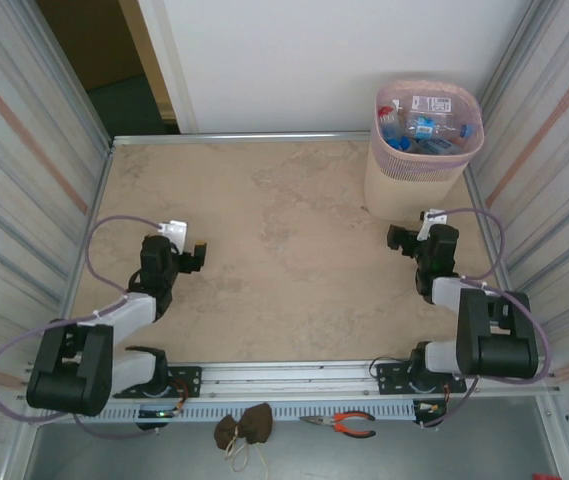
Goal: Put the plastic bottles in the bin
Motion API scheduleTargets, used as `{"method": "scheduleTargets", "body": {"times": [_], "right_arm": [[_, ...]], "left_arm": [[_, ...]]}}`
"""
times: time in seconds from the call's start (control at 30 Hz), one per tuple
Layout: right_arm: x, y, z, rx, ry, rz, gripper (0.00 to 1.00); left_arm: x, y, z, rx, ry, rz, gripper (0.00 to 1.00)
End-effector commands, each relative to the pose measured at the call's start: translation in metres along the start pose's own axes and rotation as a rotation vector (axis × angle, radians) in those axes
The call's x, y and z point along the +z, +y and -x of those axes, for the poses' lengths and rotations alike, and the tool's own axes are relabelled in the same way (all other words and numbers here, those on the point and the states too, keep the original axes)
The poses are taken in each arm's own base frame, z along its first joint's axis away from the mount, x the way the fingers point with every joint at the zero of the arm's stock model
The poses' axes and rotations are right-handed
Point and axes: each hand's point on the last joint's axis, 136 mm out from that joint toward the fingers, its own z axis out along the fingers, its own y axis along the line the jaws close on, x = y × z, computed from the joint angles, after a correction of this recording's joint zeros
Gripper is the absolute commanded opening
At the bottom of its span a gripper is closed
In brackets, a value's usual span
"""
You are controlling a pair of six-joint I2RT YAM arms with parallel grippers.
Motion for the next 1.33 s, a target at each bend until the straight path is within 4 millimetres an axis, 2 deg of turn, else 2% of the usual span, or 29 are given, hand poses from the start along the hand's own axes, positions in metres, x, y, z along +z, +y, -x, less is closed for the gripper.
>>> {"method": "scheduleTargets", "body": {"times": [0.0, 0.1, 0.3, 0.43, 0.6, 1.3], "right_arm": [[0.01, 0.003, 0.016, 0.022, -0.086, 0.027, 0.99], [0.017, 0.004, 0.006, 0.019, -0.08, 0.039, 0.99], [0.025, 0.009, 0.005, -0.01, -0.038, 0.03, 0.99], [0.026, 0.011, 0.004, -0.036, -0.032, 0.009, 0.99], [0.026, 0.011, 0.004, -0.034, -0.032, 0.011, 0.99], [0.027, 0.011, 0.004, -0.032, -0.028, 0.016, 0.99]], "left_arm": [[0.007, 0.0, 0.036, 0.02, -0.155, -0.023, 0.99], [0.017, 0.002, 0.038, -0.029, -0.14, -0.062, 0.99], [0.036, -0.002, 0.02, -0.048, -0.131, -0.104, 0.99], [0.041, 0.0, 0.02, -0.071, -0.105, -0.129, 0.99], [0.049, 0.013, 0.017, -0.124, -0.069, -0.081, 0.99], [0.047, 0.013, 0.018, -0.126, -0.071, -0.082, 0.99]]}}
